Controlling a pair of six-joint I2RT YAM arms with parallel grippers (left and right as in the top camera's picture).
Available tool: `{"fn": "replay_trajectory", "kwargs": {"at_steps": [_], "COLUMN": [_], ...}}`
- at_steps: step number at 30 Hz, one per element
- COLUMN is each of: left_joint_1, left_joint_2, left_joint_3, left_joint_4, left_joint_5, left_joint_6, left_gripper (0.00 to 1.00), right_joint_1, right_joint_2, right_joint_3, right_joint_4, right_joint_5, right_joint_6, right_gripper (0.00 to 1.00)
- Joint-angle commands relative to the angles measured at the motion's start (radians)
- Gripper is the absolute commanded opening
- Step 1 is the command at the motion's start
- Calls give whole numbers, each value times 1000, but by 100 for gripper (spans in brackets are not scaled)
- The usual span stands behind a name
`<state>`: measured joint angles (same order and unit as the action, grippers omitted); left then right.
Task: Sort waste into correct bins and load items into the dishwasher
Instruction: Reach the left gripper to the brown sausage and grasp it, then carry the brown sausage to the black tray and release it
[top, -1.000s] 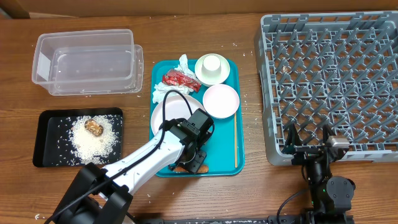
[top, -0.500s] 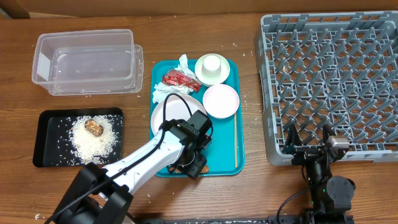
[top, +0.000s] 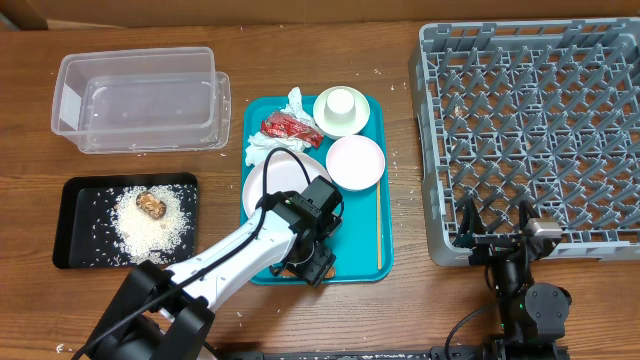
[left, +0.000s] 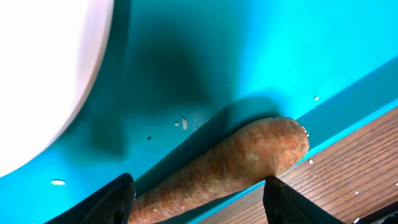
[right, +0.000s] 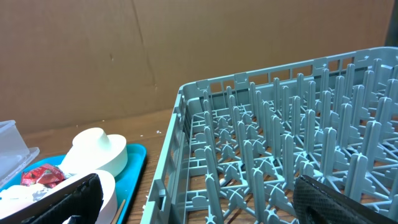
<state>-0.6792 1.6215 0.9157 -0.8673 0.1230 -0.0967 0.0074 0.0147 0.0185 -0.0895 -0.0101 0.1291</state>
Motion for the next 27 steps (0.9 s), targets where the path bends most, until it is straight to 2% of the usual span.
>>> {"fn": "replay_trajectory", "kwargs": {"at_steps": [1,5,10,19,27], "left_joint_1": [-2,-2,-1,-1,0], "left_joint_2": [45,89,91,91,91], "left_joint_3": [-12,-12,-10,-10,13], "left_joint_4": [4,1,10,34,54], "left_joint_5": [-21,-24,-34,-150,-118], "left_joint_6": [16,17,23,4,-8], "left_gripper": [67,64,65,65,51], "right_joint_1": [5,5,5,5,5], "right_joint_2": [-11,-12,-12,-11,-12], "right_joint_3": [-10,-10,-10,-10,-10], "right_joint_4": [6,6,6,6,6], "right_joint_5": [9,9,9,9,9], "right_joint_6": [-6,-6,-6,-6,-6], "right_gripper": [100,100,100,100,100]}}
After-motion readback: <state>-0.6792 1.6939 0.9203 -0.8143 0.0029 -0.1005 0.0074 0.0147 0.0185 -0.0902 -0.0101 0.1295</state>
